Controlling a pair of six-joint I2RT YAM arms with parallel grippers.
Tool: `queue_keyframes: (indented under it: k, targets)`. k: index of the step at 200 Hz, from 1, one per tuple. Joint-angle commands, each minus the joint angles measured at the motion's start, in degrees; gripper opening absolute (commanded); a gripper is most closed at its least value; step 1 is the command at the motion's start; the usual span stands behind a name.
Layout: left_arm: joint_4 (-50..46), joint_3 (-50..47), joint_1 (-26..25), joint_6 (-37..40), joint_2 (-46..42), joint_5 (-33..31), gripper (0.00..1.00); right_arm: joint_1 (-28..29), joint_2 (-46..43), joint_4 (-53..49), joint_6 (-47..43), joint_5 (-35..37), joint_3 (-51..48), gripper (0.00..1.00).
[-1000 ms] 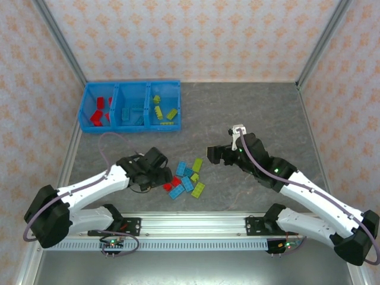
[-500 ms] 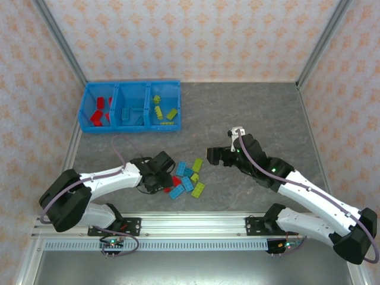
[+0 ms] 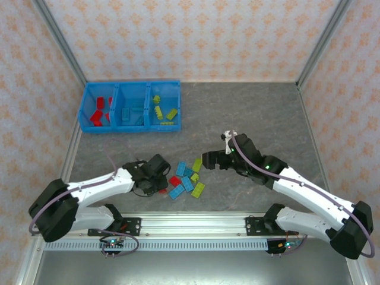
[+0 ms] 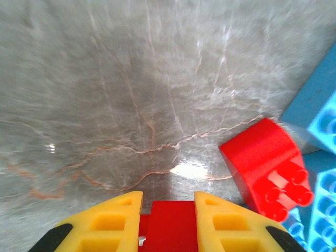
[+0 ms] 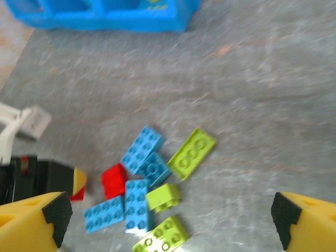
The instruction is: Sort the legos into containers by color
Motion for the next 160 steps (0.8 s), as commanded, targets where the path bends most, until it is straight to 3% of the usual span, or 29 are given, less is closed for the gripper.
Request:
queue_keyframes:
  k: [1,18,42,64,93,130,160]
  targets:
    - [-8.9,4.6,2.5,3.2,-7.6,-12.7,0.10,0.5,1.8,4.5,-1.0,-14.8,0.8,0.99]
    - [-10.1,7.6,8.7,8.3,-12.1,-16.5,0.08,0.9,3.3,7.0,-0.6,-18.9,1.0,0.99]
    - [-9.6,14.2,21.4,17.1,-12.8,-19.1,0.09,1.0,5.9,6.3,-0.5,-17.1,2.9,0.99]
    - [-7.4,22.0,32.6,22.1,-7.9,-20.9,0.09,1.0,7.4,5.9,-0.3,-13.4,3.8,0.99]
    - [-2.8,32.2,46.6,21.6,3.5,-15.3,0.09,1.0,8.1,5.2,1.2,-7.3,3.8,0.99]
    - [-2.6,47.4,53.8,20.4,21.1,-14.2,0.09,1.0,6.0,5.7,2.7,-6.0,1.3,0.99]
    - [-8.7,62.6,57.8,21.5,36.8,-10.6,0.11,1.0,3.2,4.6,3.4,-5.3,0.3,0.99]
